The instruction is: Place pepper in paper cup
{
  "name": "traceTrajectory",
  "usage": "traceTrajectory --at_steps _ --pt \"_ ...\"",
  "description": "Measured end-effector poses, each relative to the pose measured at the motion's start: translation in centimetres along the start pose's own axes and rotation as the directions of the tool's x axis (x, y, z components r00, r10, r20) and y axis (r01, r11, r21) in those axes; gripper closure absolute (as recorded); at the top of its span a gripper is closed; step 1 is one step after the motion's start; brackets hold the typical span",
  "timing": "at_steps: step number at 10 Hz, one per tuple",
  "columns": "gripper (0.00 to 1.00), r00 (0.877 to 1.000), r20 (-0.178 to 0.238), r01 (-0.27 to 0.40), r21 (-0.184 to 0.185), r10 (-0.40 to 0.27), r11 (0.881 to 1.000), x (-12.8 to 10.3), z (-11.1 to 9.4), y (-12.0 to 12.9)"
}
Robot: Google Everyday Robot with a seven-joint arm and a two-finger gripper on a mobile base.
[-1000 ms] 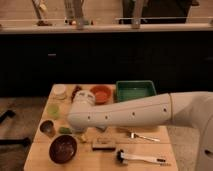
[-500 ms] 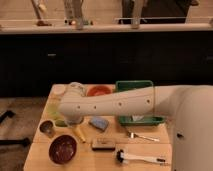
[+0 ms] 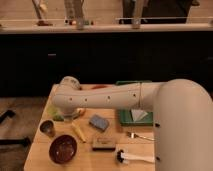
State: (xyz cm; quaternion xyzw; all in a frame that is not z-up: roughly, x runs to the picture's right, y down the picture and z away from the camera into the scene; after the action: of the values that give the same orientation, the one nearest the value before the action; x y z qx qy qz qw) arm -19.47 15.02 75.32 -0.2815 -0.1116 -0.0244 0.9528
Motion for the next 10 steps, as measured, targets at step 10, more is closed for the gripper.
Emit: traceTrajectory --at_steps 10 --pt "1.0 1.0 -0.016 0.012 0.024 -0.011 1.0 -0.6 -0.2 -1.4"
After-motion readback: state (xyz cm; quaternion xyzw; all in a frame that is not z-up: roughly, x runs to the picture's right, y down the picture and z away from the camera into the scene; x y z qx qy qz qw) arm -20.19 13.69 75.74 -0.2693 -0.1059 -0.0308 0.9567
